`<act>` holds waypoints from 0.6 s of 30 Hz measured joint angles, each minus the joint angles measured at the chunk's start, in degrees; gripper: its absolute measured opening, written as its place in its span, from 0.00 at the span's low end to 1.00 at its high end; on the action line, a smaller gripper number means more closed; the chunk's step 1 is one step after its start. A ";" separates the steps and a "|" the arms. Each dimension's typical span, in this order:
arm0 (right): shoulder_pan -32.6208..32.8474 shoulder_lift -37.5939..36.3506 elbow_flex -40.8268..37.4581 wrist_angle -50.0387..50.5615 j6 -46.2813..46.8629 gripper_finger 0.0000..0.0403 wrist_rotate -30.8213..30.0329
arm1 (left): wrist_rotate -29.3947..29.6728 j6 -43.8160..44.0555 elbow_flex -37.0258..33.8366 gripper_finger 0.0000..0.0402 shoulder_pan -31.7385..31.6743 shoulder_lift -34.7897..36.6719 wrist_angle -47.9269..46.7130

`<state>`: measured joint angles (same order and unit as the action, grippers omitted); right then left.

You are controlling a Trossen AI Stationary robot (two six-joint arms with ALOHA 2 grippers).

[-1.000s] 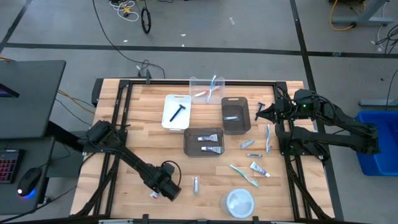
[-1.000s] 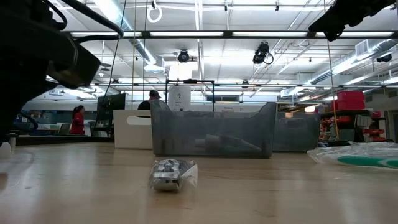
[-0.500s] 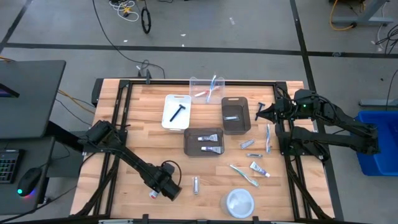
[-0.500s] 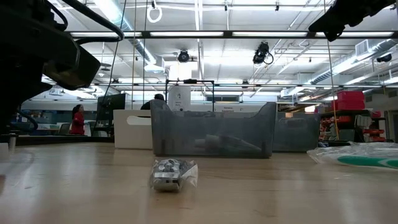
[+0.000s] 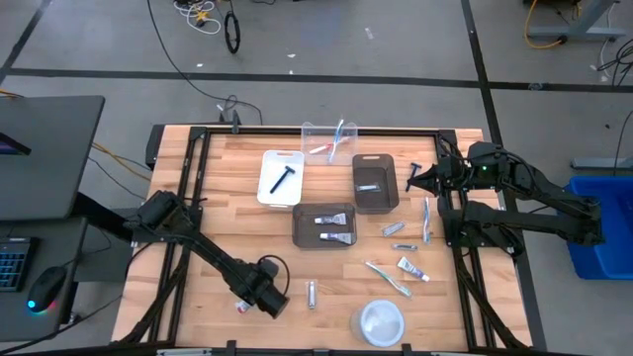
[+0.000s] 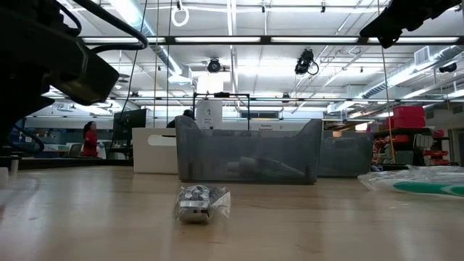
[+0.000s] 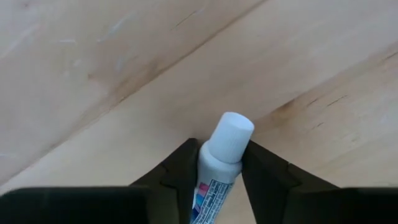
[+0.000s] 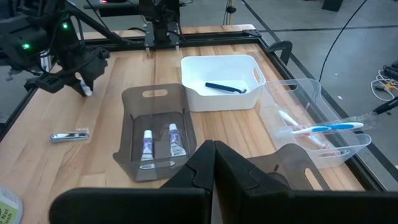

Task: Pick & Place Travel size toiletries
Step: Put the white toothpaste into the bottom black bin

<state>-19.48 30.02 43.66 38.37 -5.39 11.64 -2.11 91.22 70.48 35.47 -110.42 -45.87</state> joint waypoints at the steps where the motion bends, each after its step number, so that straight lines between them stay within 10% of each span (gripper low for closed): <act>1: 0.02 0.01 0.00 0.00 0.02 0.03 0.01 | 0.06 -0.80 -0.02 0.30 -0.26 0.09 -0.08; 18: 0.00 0.00 0.02 0.00 0.02 0.03 0.00 | 1.92 -21.91 -0.08 0.30 -11.20 9.60 -5.49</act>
<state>-19.49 30.02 43.68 38.37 -5.37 11.64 -0.19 69.31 70.39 24.26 -100.82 -51.37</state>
